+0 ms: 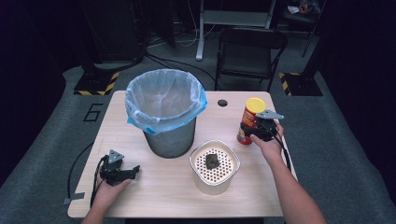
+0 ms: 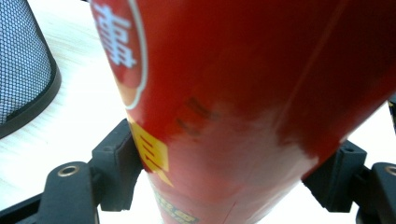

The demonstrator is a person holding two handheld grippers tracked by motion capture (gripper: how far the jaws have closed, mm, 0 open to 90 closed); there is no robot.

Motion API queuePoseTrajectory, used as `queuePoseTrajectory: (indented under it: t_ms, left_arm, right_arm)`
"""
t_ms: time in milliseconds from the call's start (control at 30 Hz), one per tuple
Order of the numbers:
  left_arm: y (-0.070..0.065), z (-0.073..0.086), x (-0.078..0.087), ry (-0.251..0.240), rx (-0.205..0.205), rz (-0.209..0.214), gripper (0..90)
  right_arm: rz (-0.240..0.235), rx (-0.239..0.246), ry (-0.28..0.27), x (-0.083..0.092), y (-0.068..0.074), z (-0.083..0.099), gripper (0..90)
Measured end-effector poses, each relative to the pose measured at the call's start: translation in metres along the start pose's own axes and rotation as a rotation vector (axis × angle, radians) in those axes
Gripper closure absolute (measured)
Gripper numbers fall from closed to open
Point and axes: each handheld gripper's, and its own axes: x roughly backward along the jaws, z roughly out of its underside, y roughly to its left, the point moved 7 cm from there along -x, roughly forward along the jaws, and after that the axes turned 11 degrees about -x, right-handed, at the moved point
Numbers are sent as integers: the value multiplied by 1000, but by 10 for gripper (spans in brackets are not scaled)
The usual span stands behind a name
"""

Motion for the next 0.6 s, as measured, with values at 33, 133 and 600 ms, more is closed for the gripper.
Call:
queuePoseTrajectory:
  t_ms: [33,133,600]
  left_arm:
    - [0,0,0,0,1,0,132]
    - [0,0,0,0,0,0,133]
    - [0,0,0,4,0,2,132]
  right_arm:
    - [0,0,1,0,0,0,229]
    - [2,13,3,1,1,-1,232]
    - [-57,38,-19,21,18,-26,234]
